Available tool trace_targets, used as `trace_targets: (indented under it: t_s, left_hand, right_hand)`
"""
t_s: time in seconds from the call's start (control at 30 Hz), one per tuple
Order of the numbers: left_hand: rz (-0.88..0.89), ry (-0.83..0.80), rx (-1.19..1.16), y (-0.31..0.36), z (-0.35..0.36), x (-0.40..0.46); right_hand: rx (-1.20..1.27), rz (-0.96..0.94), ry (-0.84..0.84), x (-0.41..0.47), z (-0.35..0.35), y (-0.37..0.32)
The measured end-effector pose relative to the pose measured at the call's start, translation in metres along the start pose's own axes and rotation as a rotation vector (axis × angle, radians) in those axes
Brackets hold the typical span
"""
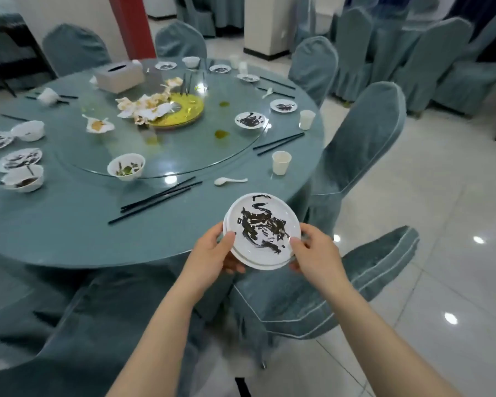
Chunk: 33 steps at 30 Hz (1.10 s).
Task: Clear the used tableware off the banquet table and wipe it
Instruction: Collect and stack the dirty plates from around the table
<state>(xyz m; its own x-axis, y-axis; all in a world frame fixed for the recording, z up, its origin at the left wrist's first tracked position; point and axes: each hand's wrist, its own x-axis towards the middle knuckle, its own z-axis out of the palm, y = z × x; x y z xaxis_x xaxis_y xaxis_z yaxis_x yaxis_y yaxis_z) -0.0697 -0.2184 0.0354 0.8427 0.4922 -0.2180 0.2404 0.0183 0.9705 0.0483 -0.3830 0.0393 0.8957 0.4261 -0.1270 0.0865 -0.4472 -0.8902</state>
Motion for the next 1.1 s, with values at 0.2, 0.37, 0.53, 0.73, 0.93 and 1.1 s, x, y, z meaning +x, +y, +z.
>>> trace_targets:
  t_s: [0.2, 0.37, 0.53, 0.73, 0.93, 1.1]
  left_hand:
    - [0.056, -0.137, 0.052, 0.033, 0.130, 0.023]
    - [0.127, -0.129, 0.072, 0.046, 0.242, 0.040]
    - [0.102, -0.164, 0.020, 0.054, 0.333, 0.055]
    - [0.091, -0.247, 0.042, 0.071, 0.410, 0.090]
    - [0.076, -0.232, 0.059, 0.079, 0.461, 0.154]
    - [0.127, -0.204, 0.033, 0.097, 0.497, 0.237]
  right_hand:
    - [0.047, 0.001, 0.116, 0.009, -0.131, 0.042]
    - [0.065, 0.001, 0.157, 0.024, -0.238, 0.083]
    - [0.083, 0.075, 0.163, 0.038, -0.320, 0.122]
    - [0.141, 0.160, 0.203, 0.058, -0.389, 0.159]
    - [0.109, 0.190, 0.249, 0.110, -0.436, 0.183]
    - [0.048, 0.218, 0.290, 0.180, -0.475, 0.195]
